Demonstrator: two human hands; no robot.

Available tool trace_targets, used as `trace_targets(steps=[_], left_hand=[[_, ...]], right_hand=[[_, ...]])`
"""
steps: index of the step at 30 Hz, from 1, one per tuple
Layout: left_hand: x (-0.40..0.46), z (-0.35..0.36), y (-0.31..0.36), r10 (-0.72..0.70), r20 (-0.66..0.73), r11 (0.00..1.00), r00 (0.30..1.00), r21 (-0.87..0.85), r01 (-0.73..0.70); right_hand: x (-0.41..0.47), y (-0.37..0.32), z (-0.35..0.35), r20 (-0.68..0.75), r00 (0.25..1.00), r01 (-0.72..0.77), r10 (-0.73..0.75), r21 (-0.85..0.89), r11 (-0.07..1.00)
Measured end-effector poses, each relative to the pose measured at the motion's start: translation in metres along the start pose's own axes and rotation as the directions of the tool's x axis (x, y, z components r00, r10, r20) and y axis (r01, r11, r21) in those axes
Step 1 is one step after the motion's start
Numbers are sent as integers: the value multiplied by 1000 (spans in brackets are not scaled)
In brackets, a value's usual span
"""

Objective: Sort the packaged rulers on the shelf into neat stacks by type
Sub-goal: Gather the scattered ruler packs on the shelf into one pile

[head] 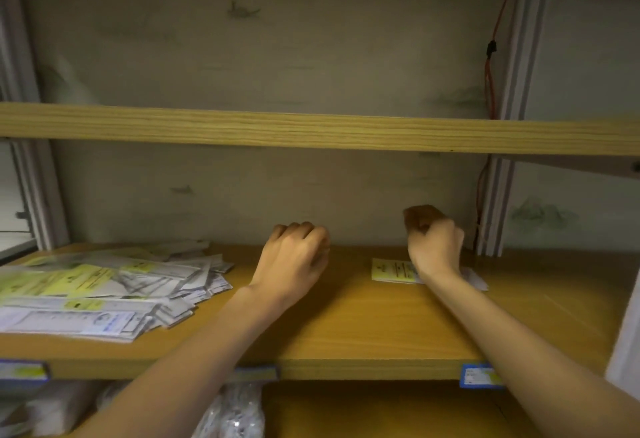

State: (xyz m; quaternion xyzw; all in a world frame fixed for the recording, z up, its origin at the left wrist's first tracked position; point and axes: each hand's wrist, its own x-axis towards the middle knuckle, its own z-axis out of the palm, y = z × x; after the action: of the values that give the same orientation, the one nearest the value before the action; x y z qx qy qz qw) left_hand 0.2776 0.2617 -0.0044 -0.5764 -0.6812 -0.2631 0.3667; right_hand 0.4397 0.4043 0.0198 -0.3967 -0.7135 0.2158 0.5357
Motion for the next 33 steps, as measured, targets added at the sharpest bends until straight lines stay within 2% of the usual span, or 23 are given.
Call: trace_targets(steps=[9,16,21,25,30,33], left_hand=[[-25,-24,-54,42,8,998,999,-40,-42],[-39,-32,-76,-1,37,999,999,-52,3],[-51,-41,-95,-47,44,998,998,-29,48],[-59,-47,-113,-64,74,997,995,-27,66],[-63,-65,-147,-40,72,999,997,-27,42],[-73,-83,-181,-37,141,998,989,-52,45]], right_hand=[[-37,-36,42,-46,999,-3,5,39,999],[-47,-58,72,25,1000,11,-14,109,994],[-65,-77,95,61,996,49,-60,175,983],[-84,-85,113,145,980,120,-137,115,986],[-91,-123,126,125,969,200,-212,99,975],[-107,-146,147,113,967,216,-230,121,969]])
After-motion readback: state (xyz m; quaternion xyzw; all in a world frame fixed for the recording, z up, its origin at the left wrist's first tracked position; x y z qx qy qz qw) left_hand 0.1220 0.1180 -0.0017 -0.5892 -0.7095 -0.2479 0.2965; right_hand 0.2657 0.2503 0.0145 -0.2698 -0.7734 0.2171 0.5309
